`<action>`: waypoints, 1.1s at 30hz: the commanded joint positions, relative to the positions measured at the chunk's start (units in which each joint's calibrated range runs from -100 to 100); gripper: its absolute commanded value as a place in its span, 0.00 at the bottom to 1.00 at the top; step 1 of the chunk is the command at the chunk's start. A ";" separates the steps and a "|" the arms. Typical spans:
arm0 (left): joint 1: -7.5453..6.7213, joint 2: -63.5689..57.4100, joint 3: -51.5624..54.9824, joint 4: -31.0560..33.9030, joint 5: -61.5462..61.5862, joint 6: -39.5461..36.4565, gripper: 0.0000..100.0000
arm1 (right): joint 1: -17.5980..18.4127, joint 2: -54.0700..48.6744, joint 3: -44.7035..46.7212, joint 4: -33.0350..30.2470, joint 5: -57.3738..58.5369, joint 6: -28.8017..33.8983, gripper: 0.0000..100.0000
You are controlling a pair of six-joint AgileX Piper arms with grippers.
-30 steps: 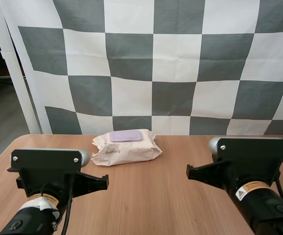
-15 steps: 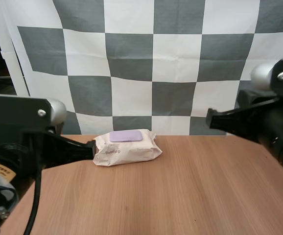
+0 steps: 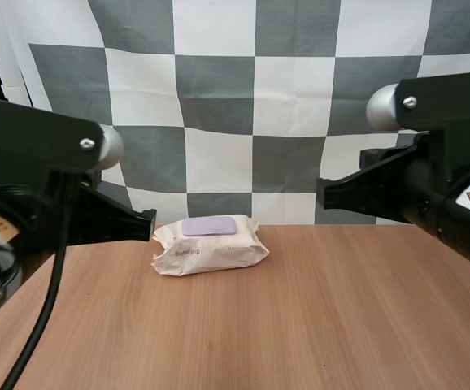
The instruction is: Open the wet wipes lid
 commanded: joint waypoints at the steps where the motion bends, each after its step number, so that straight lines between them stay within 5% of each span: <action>1: 0.03 9.11 0.01 0.03 -0.77 3.49 0.00 | -0.04 5.41 -0.26 2.20 1.06 -12.09 0.00; 4: 0.30 16.51 0.01 0.03 -3.34 4.13 0.01 | -0.04 10.12 -1.01 2.20 1.86 -12.20 0.00; 7: 0.30 23.87 0.01 -1.85 -4.34 5.77 0.27 | -0.04 14.38 -2.07 2.60 2.06 -14.14 0.00; 8: 0.30 26.03 0.01 -2.73 -4.34 6.99 0.46 | -0.04 15.38 -2.73 3.01 2.90 -15.33 0.09; 10: 0.30 29.60 0.01 -3.47 -4.16 8.22 0.97 | -0.04 17.63 -3.96 3.15 4.53 -15.94 0.42; 11: 0.30 30.86 0.01 -3.47 -4.16 8.41 1.00 | -0.04 18.46 -4.39 3.04 4.53 -15.94 0.60; 12: 0.30 32.38 0.01 -3.47 -4.16 9.03 1.00 | -0.04 19.45 -4.86 2.78 4.33 -15.94 0.86; 13: 0.30 33.67 0.01 -3.47 -3.93 9.66 1.00 | -0.04 20.33 -5.18 2.69 4.01 -15.94 1.00; 23: 0.30 43.32 0.01 -15.15 -3.88 24.77 1.00 | -0.04 26.90 -5.31 3.90 -1.43 -19.42 1.00; 33: 0.30 49.49 5.85 -23.44 -21.64 40.50 1.00 | -0.04 31.74 -5.31 4.73 -2.27 -22.11 1.00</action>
